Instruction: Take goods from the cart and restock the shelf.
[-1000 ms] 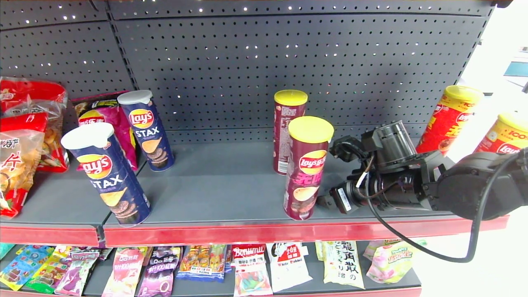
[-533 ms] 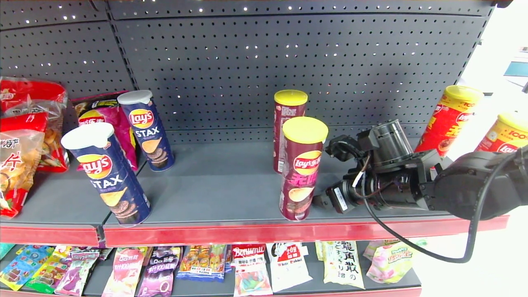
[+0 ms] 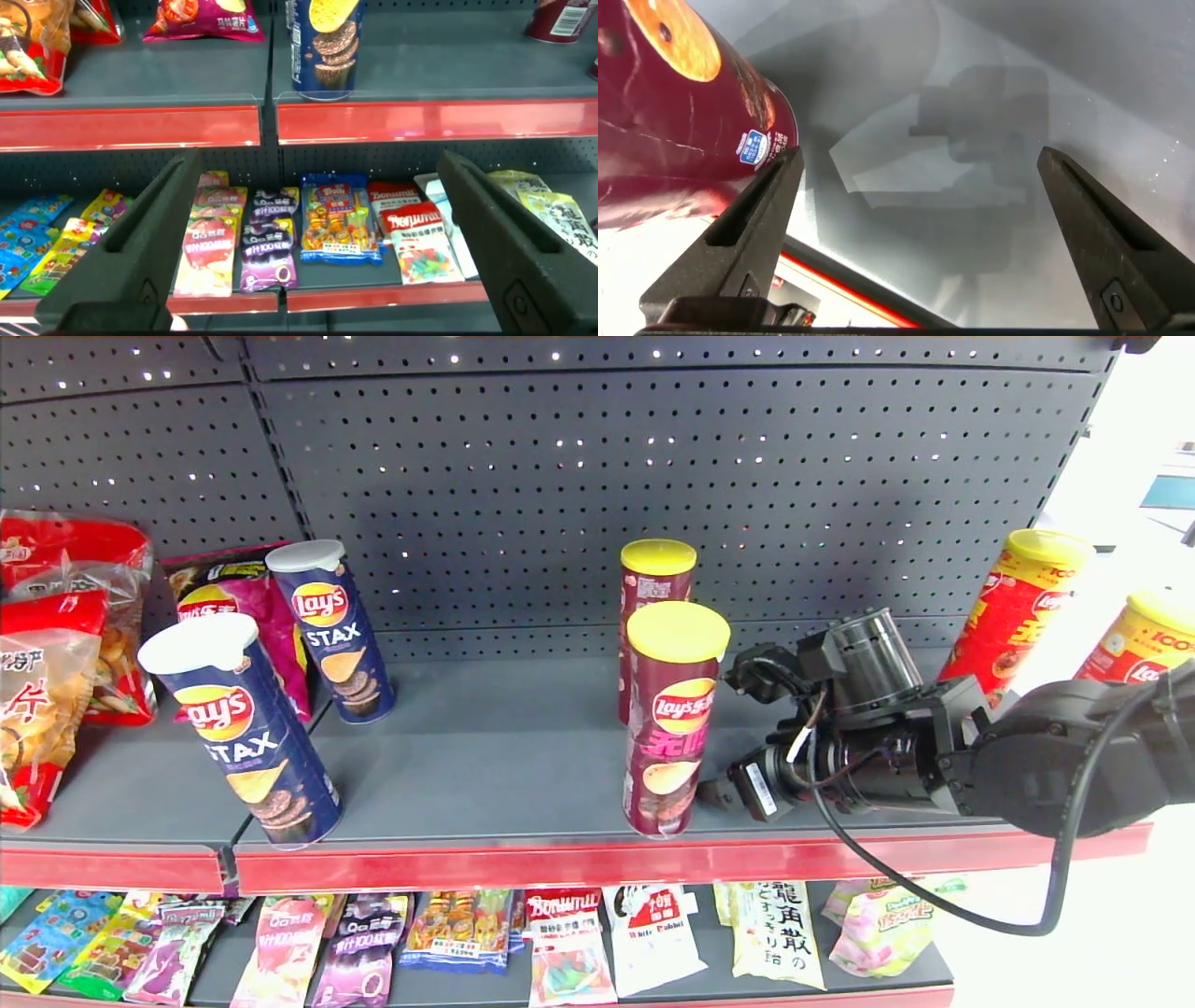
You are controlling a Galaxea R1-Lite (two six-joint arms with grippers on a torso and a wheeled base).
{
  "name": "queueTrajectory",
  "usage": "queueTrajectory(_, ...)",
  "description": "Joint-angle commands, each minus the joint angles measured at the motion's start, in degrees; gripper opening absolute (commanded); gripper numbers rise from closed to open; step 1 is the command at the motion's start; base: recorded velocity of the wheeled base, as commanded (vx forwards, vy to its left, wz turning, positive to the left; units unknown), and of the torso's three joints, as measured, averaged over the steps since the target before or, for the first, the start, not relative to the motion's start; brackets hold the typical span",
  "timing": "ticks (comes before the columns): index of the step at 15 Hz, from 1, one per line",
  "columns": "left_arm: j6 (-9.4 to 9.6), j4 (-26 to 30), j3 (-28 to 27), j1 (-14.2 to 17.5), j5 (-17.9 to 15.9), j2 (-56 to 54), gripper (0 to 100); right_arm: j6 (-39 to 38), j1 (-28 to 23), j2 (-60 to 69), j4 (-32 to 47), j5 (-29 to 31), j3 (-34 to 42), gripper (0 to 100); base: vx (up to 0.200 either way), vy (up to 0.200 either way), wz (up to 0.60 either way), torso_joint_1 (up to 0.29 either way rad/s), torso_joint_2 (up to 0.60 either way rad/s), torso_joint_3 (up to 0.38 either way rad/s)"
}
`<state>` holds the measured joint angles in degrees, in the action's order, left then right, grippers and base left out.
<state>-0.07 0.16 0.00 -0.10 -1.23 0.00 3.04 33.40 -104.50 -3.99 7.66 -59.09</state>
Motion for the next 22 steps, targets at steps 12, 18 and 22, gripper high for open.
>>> queueTrajectory(12, -0.01, 0.0, 0.0, 0.0, 0.0, 0.0, 100, 0.0, 1.3, 0.7, 0.1, 0.6, 1.0, 100, 0.0, 0.0, 0.0, 0.0, 0.0, 0.0)
queueTrajectory(18, -0.01, 0.0, 0.0, 0.0, 0.1, 0.0, 100, 0.0, 2.3, 1.0, 0.1, 0.6, 1.2, 100, 0.0, 0.0, 0.0, 0.0, 0.0, 0.0)
queueTrajectory(22, -0.01, 0.0, 0.0, 0.0, 0.0, 0.0, 100, 0.0, 3.3, 1.3, 0.1, 0.6, 1.6, 100, 0.0, 0.0, 0.0, 0.0, 0.0, 0.0)
